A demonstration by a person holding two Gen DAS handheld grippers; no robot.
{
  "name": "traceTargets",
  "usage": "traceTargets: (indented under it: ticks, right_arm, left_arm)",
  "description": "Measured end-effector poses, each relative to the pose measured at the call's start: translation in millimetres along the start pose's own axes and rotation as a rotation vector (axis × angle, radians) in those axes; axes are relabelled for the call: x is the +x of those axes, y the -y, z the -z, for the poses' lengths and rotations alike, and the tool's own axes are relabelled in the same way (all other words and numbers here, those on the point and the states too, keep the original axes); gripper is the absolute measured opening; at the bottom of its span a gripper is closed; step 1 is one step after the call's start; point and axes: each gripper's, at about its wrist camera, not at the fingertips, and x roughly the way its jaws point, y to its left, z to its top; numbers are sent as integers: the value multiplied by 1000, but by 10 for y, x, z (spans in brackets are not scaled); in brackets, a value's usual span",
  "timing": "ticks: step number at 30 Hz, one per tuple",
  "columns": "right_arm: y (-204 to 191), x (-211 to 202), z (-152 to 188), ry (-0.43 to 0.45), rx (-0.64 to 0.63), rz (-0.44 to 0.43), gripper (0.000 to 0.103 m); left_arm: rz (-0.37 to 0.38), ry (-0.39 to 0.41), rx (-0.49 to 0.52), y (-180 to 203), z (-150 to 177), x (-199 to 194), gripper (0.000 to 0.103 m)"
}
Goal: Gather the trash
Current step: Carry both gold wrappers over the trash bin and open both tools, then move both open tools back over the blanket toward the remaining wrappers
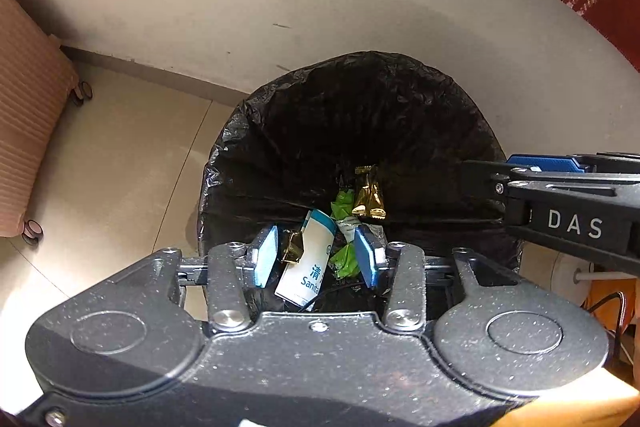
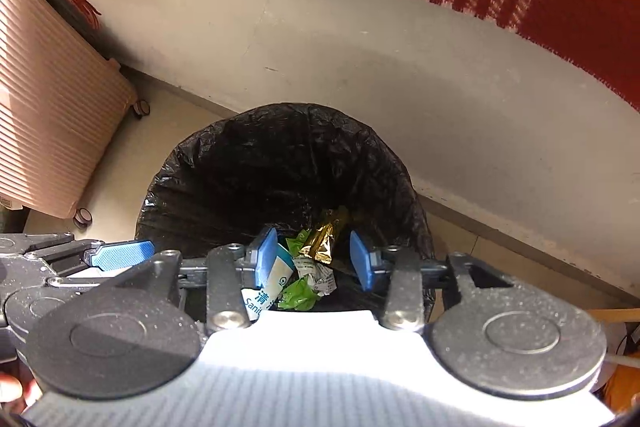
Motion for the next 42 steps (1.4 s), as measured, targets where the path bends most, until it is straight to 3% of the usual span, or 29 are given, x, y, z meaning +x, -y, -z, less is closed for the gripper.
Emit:
traceTargets:
  ticks: [12,18,24,32,39,42]
  right_arm:
    - [-29,-281,-95,59,13,-7,59]
    - [-33,-636,-185,117,26,-17,61]
    - [-37,-1273,-352,238,15,-34,68]
    - [134,-2136,-676,441,53,-61,76]
    - [566,-2606,-1230,615,88,-22,82]
    - [844,-2661,-1533,660,118,0,82]
  left_arm:
    - [-2,42,32,56,-84,-264,44]
    - [8,149,50,107,-176,-696,64]
    - [38,305,73,164,-397,-1392,81]
    - [90,518,101,337,-915,-2205,90]
    - [115,686,150,712,-1648,-2582,96]
    - [116,717,160,925,-2017,-2620,96]
